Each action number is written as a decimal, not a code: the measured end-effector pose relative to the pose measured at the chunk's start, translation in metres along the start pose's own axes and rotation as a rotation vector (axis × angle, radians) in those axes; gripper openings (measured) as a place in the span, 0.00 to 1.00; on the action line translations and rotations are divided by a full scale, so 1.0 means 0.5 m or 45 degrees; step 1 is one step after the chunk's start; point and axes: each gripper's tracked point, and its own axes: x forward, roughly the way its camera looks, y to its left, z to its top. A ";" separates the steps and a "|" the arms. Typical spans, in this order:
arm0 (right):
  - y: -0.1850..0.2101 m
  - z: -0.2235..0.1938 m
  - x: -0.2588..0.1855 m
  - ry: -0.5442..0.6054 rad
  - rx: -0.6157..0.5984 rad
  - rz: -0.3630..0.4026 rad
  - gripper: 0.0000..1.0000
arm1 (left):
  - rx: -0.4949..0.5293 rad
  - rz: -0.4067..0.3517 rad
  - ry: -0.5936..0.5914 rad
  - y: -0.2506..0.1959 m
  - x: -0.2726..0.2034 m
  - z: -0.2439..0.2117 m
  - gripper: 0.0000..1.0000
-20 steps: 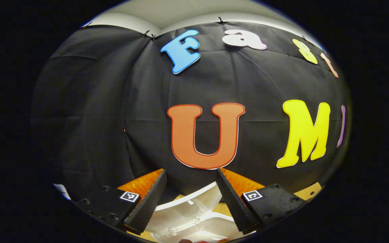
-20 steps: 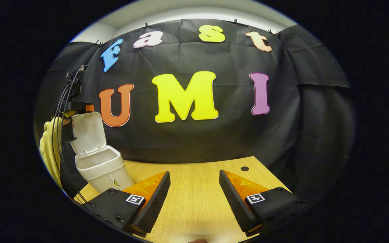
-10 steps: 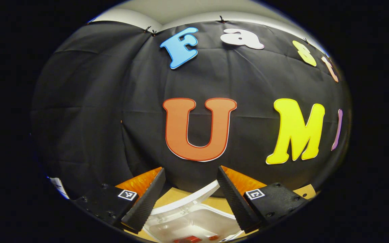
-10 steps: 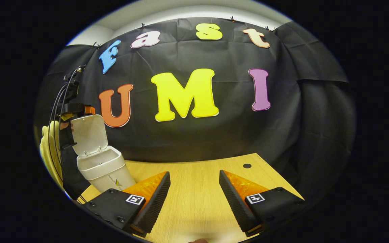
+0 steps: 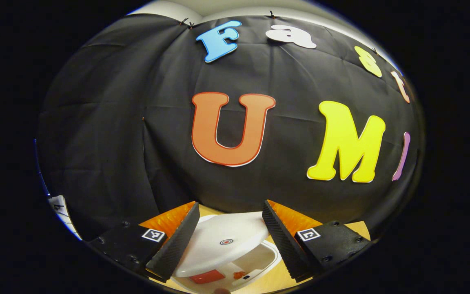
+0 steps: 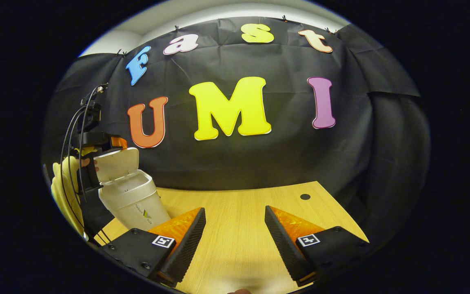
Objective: Press the lid of the desktop garbage bin to open it, pick up the crumpled paper on the desktop and throw it into the bin, then pick up the pop can on the desktop and drop it into the bin, and finally close the garbage bin lid.
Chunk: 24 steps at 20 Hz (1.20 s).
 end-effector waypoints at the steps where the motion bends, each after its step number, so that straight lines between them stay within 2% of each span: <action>1: 0.000 -0.004 0.000 0.007 -0.004 0.015 0.93 | 0.006 0.014 0.014 0.000 0.001 -0.012 1.00; 6: -0.017 -0.015 0.006 0.037 -0.029 0.061 0.93 | -0.011 0.063 0.110 -0.011 0.000 -0.081 1.00; 15: -0.034 -0.030 0.029 0.077 -0.029 0.130 0.93 | 0.073 0.120 0.230 -0.021 0.007 -0.156 0.98; 18: -0.035 -0.028 0.035 0.089 -0.014 0.174 0.93 | 0.080 0.129 0.276 -0.018 0.007 -0.180 0.99; 24: -0.027 -0.016 0.039 0.100 0.012 0.287 0.93 | 0.189 0.139 0.346 -0.021 0.003 -0.193 0.98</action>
